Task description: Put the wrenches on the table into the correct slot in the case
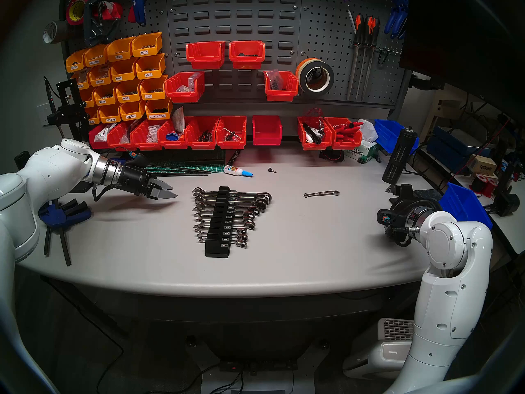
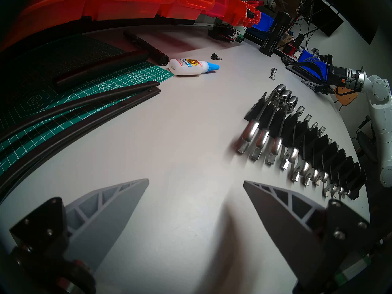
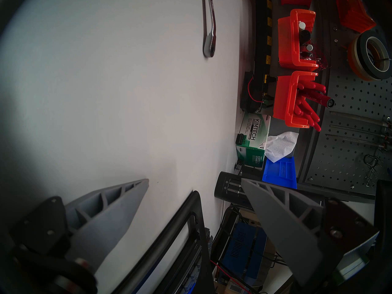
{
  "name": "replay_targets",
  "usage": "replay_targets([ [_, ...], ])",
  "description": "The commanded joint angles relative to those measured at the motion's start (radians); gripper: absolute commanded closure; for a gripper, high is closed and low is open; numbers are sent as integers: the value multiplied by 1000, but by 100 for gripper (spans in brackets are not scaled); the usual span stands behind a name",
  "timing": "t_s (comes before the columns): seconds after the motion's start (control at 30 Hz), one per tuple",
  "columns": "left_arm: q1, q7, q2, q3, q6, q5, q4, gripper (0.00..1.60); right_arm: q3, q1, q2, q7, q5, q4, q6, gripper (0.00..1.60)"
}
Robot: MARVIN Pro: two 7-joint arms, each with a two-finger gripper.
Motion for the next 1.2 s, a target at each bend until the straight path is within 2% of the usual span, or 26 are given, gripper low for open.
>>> replay_targets([
  [0.0, -26, -2, 0, -11, -1, -3, 1, 0, 9, -4, -1, 30, 76, -11, -32, 0],
  [0.27, -25, -1, 0, -11, -1, -3, 0, 0, 15, 32, 6, 104, 223, 0, -73, 0],
  [0.4, -25, -1, 0, -11, 0, -3, 0, 0, 11, 53, 31, 161, 269, 14, -89, 0],
  [0.43, -25, -1, 0, -11, -1, -3, 0, 0, 12, 65, 39, 198, 297, 22, -90, 0],
  [0.63, -25, -1, 0, -11, 0, -3, 0, 0, -8, 104, 100, 293, 351, 59, -119, 0],
  [0.73, -25, -1, 0, -11, 0, -3, 0, 0, -8, 128, 107, 334, 396, 81, -120, 0],
  [1.0, -25, -1, 0, -11, 0, -3, 0, 0, -37, 157, 139, 342, 504, 136, -22, 0],
  [1.17, -25, -1, 0, -11, 0, -3, -1, 0, -80, 183, 171, 342, 522, 158, 15, 0],
])
